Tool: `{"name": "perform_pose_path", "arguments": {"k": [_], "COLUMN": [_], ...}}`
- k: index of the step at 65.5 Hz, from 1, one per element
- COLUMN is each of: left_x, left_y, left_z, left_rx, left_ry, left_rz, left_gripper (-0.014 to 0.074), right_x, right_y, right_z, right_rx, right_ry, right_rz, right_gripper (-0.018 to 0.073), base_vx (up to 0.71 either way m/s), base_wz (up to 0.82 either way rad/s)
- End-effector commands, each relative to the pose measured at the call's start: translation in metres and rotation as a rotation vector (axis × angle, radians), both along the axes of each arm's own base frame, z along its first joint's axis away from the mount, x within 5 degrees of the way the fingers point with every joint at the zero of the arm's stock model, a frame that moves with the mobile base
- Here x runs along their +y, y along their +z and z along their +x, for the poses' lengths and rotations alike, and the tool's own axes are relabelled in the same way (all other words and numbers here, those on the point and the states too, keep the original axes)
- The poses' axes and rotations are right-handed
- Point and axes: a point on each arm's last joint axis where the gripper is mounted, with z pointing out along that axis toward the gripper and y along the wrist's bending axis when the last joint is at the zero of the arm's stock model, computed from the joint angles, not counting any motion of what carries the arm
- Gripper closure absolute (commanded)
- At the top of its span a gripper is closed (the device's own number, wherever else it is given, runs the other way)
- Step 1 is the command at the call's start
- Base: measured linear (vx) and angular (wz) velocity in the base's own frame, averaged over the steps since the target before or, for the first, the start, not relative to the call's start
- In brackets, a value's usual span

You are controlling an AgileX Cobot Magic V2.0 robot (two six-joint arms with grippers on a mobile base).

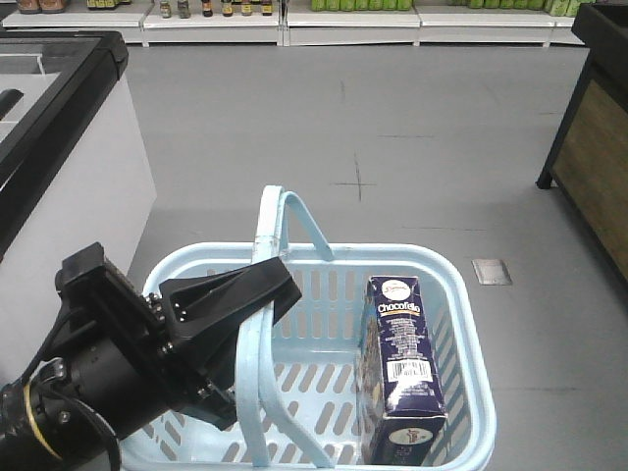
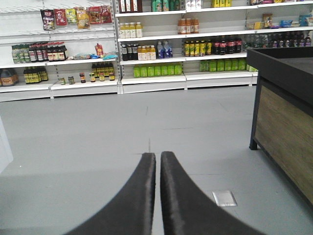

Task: Left arm holds basket, right arm returns cookies
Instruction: 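Drive forward toward the drink shelves holding the basket in the left gripper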

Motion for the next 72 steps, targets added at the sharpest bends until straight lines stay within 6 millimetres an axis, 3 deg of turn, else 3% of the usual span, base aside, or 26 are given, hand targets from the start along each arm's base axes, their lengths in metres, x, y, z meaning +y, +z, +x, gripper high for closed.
{"name": "perform_pose_path", "arguments": {"k": [1,72], "left_x": [0.0041,0.0041], "left_y": [0.0257,0.0257], "left_z": [-0.0049,-0.0049], "left_rx": [-0.097,-0.097], "left_ry": [-0.011,-0.011], "left_rz": [-0.157,-0.157], "left_gripper": [0.0596,0.0596], "right_x": [-0.0004,-0.0004], "right_y": [0.0014,0.0014], "right_z": [-0.0003,-0.0003], "right_rx": [-0.068,-0.068], "right_ry": [-0.006,-0.006], "right_rz": [-0.011,-0.011], "right_gripper": [0.0566,0.0566], "base_vx": [0.43,0.47], "base_wz": [0.07,0.00]}}
